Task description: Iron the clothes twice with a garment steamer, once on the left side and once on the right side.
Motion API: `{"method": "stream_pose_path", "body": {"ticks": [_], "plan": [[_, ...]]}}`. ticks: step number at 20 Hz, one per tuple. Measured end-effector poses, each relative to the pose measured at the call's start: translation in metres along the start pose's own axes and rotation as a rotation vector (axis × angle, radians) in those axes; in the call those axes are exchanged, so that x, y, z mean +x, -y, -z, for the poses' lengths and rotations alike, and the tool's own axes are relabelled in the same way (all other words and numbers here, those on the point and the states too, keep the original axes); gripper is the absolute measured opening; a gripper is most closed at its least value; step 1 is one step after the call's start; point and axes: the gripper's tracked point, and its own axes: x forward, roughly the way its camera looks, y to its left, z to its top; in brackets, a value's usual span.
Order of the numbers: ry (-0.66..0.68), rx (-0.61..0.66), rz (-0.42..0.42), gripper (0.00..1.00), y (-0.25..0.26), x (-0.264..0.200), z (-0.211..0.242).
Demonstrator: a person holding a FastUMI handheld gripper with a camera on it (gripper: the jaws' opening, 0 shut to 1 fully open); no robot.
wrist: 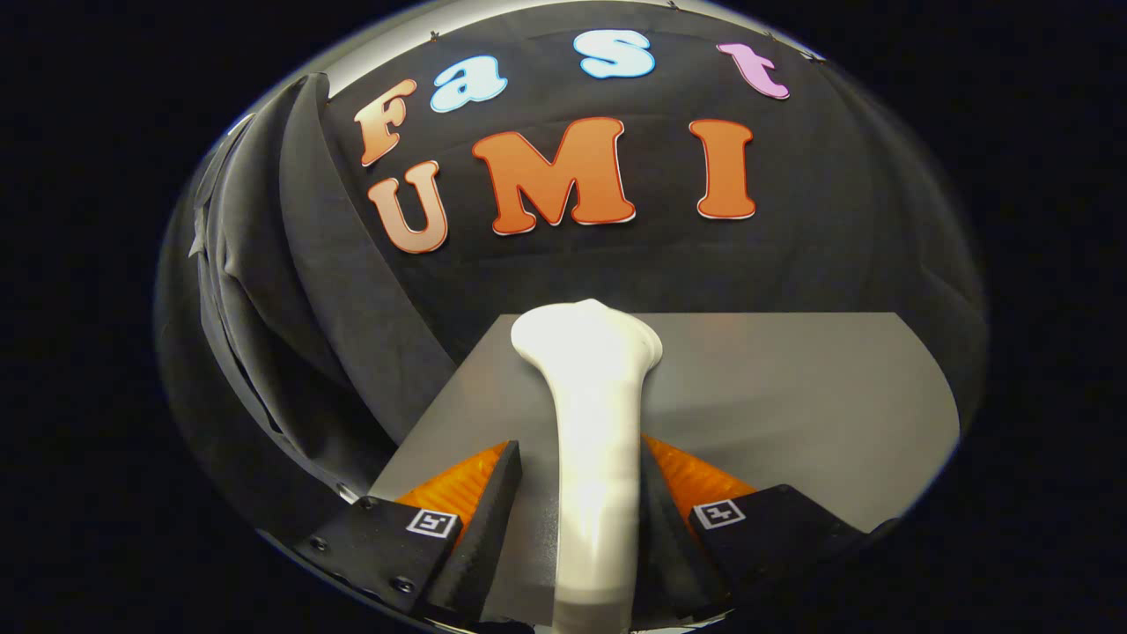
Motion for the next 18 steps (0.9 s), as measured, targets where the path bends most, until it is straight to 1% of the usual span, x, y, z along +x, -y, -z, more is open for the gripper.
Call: {"method": "stream_pose_path", "body": {"ticks": [3, 5, 7, 11, 13, 16, 18], "plan": [[-0.015, -0.015, 0.008, 0.65, 0.008, 0.002, 0.001], [-0.011, -0.031, -0.015, 0.53, 0.003, 0.000, 0.003], [0.004, -0.045, -0.028, 0.52, 0.003, -0.005, 0.005], [0.025, -0.045, 0.015, 0.46, 0.005, -0.002, 0.004], [0.034, -0.040, 0.027, 0.45, 0.002, -0.008, 0.006], [0.086, -0.043, 0.012, 0.45, -0.009, -0.021, 0.005], [0.101, -0.050, 0.048, 0.45, -0.006, -0.030, 0.013]]}}
